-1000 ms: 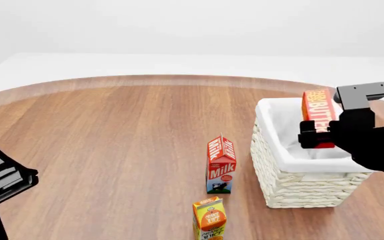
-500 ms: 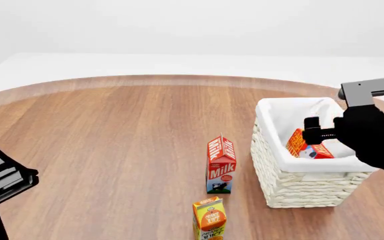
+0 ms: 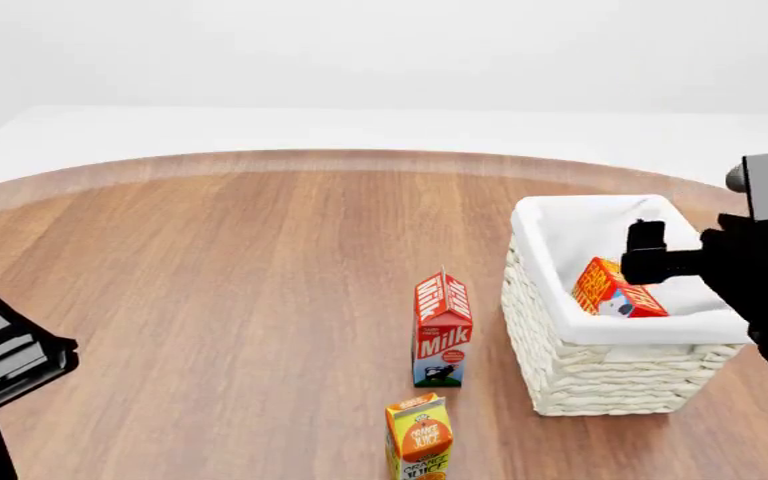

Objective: Pick up the cream cheese box and the butter, and put them in the basket.

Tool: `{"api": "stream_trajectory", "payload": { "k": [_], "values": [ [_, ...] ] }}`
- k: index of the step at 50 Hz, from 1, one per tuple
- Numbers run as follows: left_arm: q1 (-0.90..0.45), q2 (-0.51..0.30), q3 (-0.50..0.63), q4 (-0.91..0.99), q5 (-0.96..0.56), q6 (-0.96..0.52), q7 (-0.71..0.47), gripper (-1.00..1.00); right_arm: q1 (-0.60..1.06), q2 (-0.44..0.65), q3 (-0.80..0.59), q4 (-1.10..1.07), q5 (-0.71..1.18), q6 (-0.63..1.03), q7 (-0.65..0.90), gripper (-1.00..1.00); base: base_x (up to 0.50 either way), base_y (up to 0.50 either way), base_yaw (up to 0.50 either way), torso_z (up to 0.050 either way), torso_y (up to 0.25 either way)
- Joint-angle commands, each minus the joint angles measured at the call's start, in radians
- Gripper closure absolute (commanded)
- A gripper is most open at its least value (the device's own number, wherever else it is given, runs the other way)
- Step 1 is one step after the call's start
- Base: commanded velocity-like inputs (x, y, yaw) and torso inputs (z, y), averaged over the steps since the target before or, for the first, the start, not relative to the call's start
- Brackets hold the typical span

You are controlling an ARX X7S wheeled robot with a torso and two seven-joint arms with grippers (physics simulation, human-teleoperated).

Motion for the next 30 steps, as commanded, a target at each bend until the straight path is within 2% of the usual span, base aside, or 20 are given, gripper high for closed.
{"api": "stream_trajectory", "payload": {
  "k": [1,3,5,10,24,30],
  "values": [
    [0.005,0.017,-0.016,0.020,0.028,-0.009,0.019,-1.00,-0.428,0.306,0.293,-0.508,0.201,-0.410,0.243,-1.00,0.00,0.00,0.00,0.000,0.000],
    [0.002,0.008,0.002,0.043,0.046,-0.023,0.028,-1.00,-0.509,0.353,0.329,-0.549,0.206,-0.512,0.268,-1.00,0.00,0.00,0.00,0.000,0.000],
    [-0.008,0.001,0.036,0.086,0.058,-0.046,0.041,-1.00,-0.611,0.396,0.343,-0.603,0.135,-0.624,0.316,-1.00,0.00,0.00,0.00,0.000,0.000],
    [-0.041,0.004,0.122,0.137,0.102,-0.092,0.069,-1.00,-0.712,0.382,0.328,-0.652,0.004,-0.716,0.362,-1.00,0.00,0.00,0.00,0.000,0.000],
    [-0.088,0.026,0.302,0.274,0.268,-0.185,0.117,-1.00,-0.746,0.169,0.305,-0.743,-0.260,-0.835,0.414,-1.00,0.00,0.00,0.00,0.000,0.000],
    [-0.068,0.015,0.314,0.329,0.297,-0.177,0.120,-1.00,-0.741,0.047,0.276,-0.766,-0.533,-0.860,0.448,-1.00,0.00,0.00,0.00,0.000,0.000]
  ]
}}
